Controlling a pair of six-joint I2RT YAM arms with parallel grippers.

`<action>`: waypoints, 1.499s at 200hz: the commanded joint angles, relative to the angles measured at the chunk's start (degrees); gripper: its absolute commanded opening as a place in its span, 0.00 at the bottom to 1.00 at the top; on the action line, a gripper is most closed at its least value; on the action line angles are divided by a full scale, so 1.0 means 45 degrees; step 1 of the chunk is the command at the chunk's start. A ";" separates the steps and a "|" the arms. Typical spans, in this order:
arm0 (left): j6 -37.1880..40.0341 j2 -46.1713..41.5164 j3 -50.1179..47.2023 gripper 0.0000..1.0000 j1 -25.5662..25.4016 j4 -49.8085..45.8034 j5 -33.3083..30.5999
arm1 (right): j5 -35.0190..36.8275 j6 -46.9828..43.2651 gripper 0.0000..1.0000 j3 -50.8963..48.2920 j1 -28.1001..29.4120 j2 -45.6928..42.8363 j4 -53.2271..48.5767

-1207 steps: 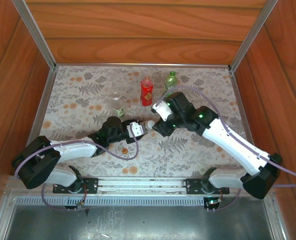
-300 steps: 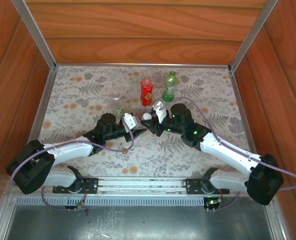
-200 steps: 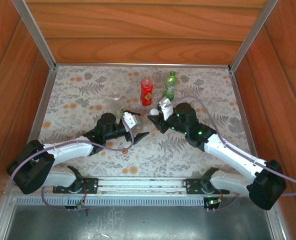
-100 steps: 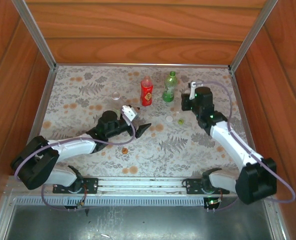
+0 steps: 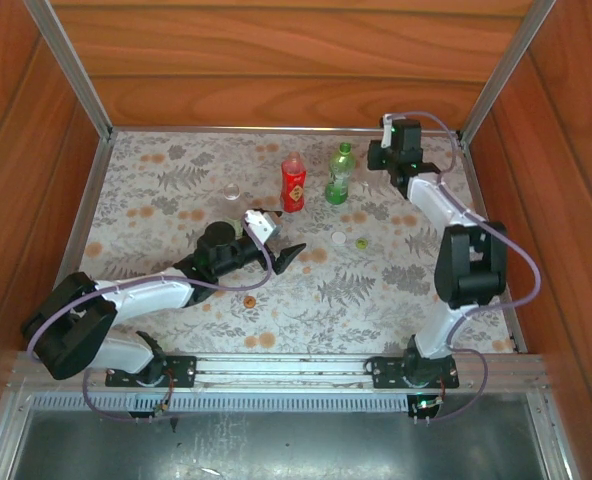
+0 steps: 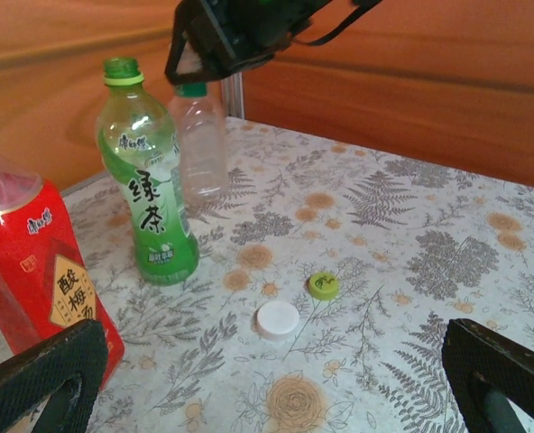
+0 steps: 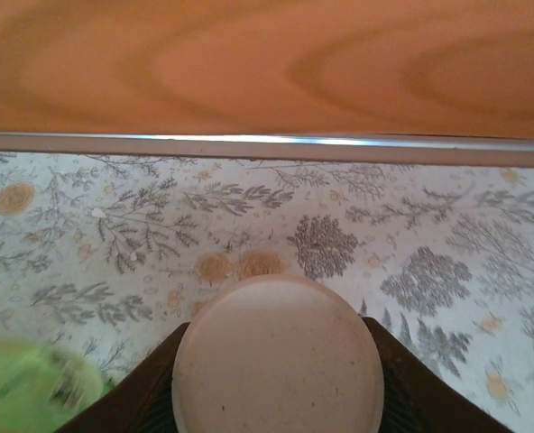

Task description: Screw on the bottle caps

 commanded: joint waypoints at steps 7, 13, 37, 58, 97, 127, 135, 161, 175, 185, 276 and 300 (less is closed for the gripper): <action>0.0066 -0.0314 -0.0120 1.00 -0.0076 0.0261 -0.0132 | -0.0789 -0.0716 0.25 0.1905 -0.0166 0.1500 -0.0495; 0.0056 -0.0331 -0.0141 1.00 -0.0082 0.0245 -0.0144 | -0.0865 -0.0719 0.25 0.2306 -0.0173 0.1871 -0.0667; 0.0067 -0.0476 -0.0262 1.00 -0.0093 0.0247 -0.0178 | -0.1175 -0.0790 0.26 0.3576 -0.0245 0.3036 -0.1083; 0.0068 -0.0686 -0.0395 1.00 -0.0095 0.0244 -0.0241 | -0.1340 -0.0971 0.28 0.4377 -0.0280 0.3724 -0.1566; 0.0067 -0.0963 -0.0615 1.00 -0.0081 0.0257 -0.0404 | -0.1596 -0.1632 0.39 0.5183 -0.0265 0.4367 -0.2383; 0.0077 -0.1106 -0.0728 1.00 -0.0090 0.0256 -0.0425 | -0.1636 -0.2354 0.55 0.5367 -0.0269 0.4186 -0.2678; 0.0111 -0.1139 -0.0755 1.00 -0.0088 0.0244 -0.0441 | -0.1625 -0.2501 0.59 0.5387 -0.0276 0.4039 -0.2728; 0.0129 -0.1190 -0.0809 1.00 -0.0083 0.0240 -0.0454 | -0.1216 -0.2686 0.67 0.5390 -0.0302 0.3444 -0.2897; 0.0087 -0.1194 -0.0801 1.00 -0.0090 0.0240 -0.0412 | -0.1154 -0.2697 0.70 0.5178 -0.0326 0.3000 -0.2803; 0.0042 -0.1184 -0.0829 1.00 -0.0079 0.0241 -0.0388 | -0.1017 -0.2635 0.71 0.5066 -0.0330 0.2698 -0.2847; 0.0027 -0.0808 -0.0656 1.00 -0.0094 0.0255 -0.0253 | -0.3937 -0.1776 0.81 0.1372 0.0014 -0.1152 -0.1424; 0.0067 -0.0585 -0.0528 1.00 -0.0092 0.0250 -0.0115 | -0.4229 -0.2010 0.84 0.1049 0.0401 -0.1388 -0.1750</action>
